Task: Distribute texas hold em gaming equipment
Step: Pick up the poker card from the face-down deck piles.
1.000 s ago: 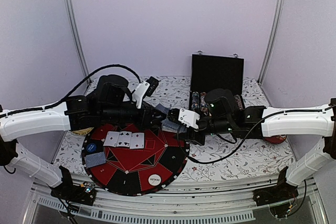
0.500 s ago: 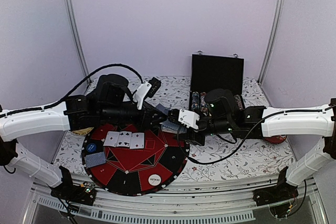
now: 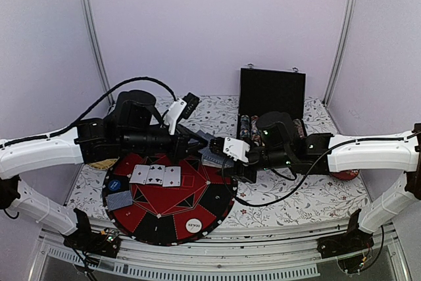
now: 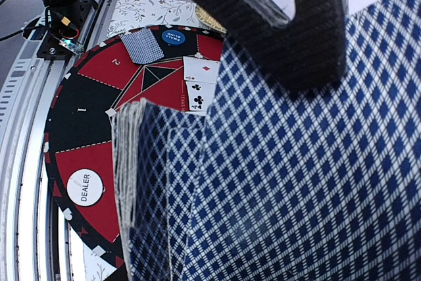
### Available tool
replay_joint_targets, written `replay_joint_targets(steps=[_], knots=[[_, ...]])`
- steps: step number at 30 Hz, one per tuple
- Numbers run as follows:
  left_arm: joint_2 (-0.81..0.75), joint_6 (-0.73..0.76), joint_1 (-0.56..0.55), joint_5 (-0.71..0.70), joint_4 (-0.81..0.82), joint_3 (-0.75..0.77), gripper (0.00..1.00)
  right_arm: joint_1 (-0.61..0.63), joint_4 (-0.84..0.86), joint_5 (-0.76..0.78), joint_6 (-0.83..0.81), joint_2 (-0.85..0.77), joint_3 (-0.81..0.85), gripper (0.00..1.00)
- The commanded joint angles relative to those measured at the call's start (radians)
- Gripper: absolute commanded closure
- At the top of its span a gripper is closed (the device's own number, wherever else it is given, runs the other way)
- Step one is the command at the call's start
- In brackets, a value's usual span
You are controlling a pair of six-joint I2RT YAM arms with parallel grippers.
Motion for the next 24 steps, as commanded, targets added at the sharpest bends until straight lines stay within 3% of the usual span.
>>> replay_joint_targets(steps=[1,2,13,24], knots=[[-0.023,0.016,-0.016,-0.002,-0.018,0.028,0.96,0.006,0.025,-0.017,0.001,-0.002,0.005,0.51],[-0.023,0.017,-0.015,-0.002,-0.021,0.030,1.00,0.005,0.024,-0.016,0.001,-0.002,0.005,0.50],[-0.114,0.016,-0.016,0.000,0.019,0.000,1.00,-0.023,0.030,-0.024,0.001,0.002,-0.015,0.51],[-0.162,0.025,0.002,-0.075,-0.136,0.071,1.00,-0.054,0.008,-0.024,-0.007,-0.002,-0.026,0.51]])
